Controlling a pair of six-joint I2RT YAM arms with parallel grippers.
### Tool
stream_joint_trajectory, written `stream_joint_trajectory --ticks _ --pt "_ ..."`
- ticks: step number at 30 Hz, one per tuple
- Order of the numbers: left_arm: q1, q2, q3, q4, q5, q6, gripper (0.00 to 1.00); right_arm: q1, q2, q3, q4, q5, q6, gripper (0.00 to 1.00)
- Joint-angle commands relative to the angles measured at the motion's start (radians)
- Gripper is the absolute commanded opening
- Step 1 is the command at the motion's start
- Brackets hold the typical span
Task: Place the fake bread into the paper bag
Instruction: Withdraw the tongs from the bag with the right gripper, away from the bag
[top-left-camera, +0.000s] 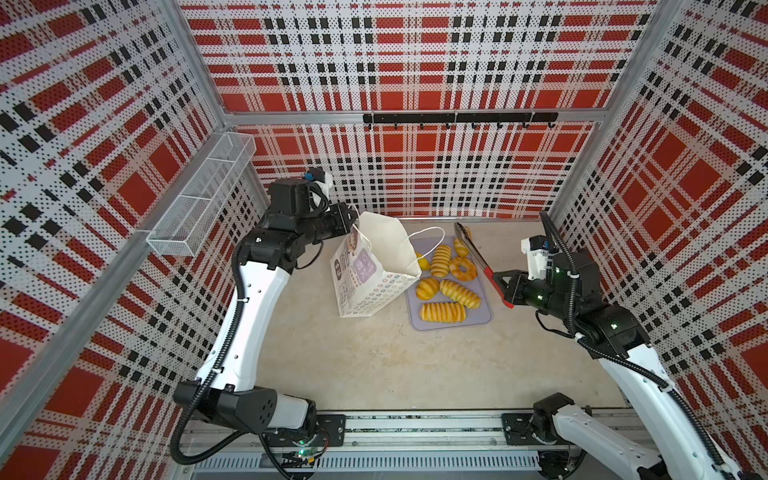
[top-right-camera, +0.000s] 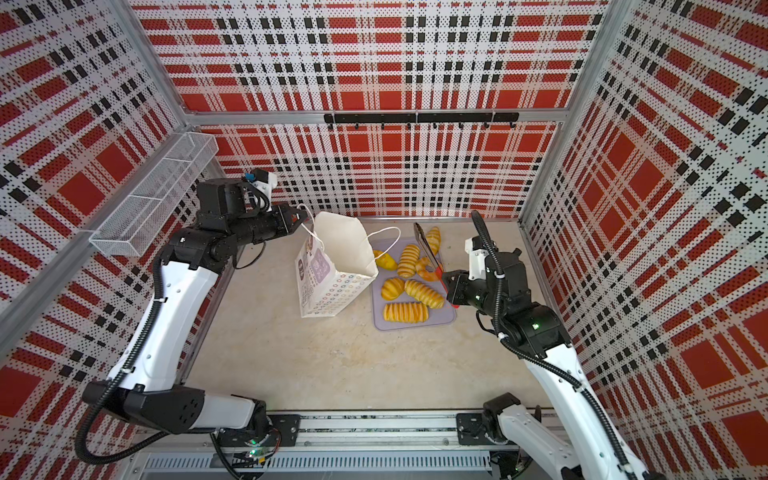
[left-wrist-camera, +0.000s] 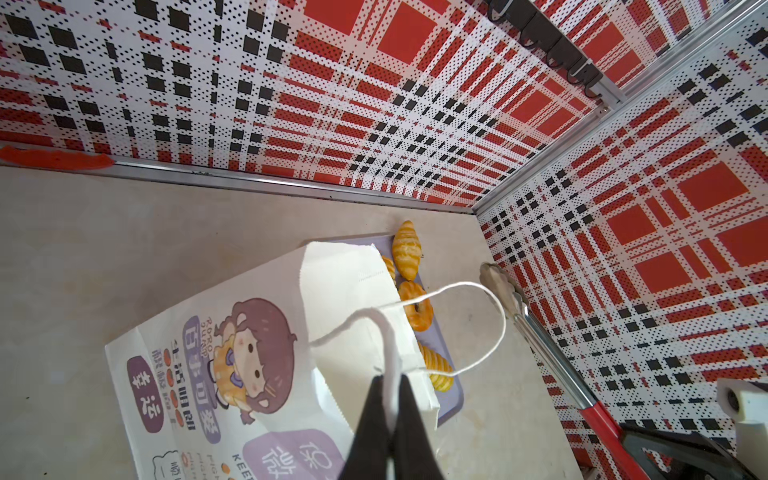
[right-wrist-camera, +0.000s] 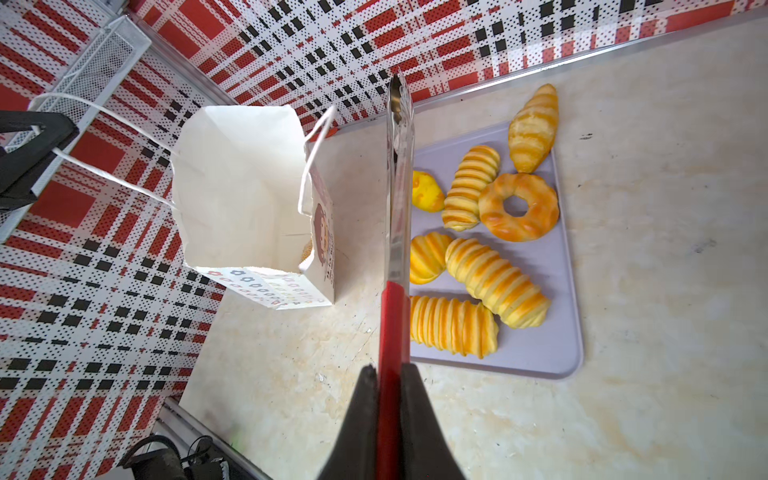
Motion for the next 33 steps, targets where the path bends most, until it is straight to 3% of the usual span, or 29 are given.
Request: stream_joint_trajectory --ticks 1,11,19,25,33 --pt "0.010 0.000 0.013 0.016 0.019 0.007 0.00 -0.024 -0.024 0.015 -0.002 0.006 -0.017 0.08" --pt "0.025 -0.021 0.002 0.017 0.032 0.008 0.00 -0.068 -0.024 -0.042 0.016 -0.003 -0.028 0.08" --pt "0.026 -0.039 -0.007 0.024 0.048 0.022 0.00 -0.166 -0.001 -0.106 0.036 -0.015 -0.061 0.08" --pt "0.025 -0.057 -0.046 0.071 0.078 0.005 0.00 -0.259 0.054 -0.246 0.196 -0.068 -0.028 0.07" --pt "0.026 -0.070 -0.068 0.087 0.088 0.005 0.00 -0.353 0.210 -0.345 0.362 -0.018 -0.055 0.07"
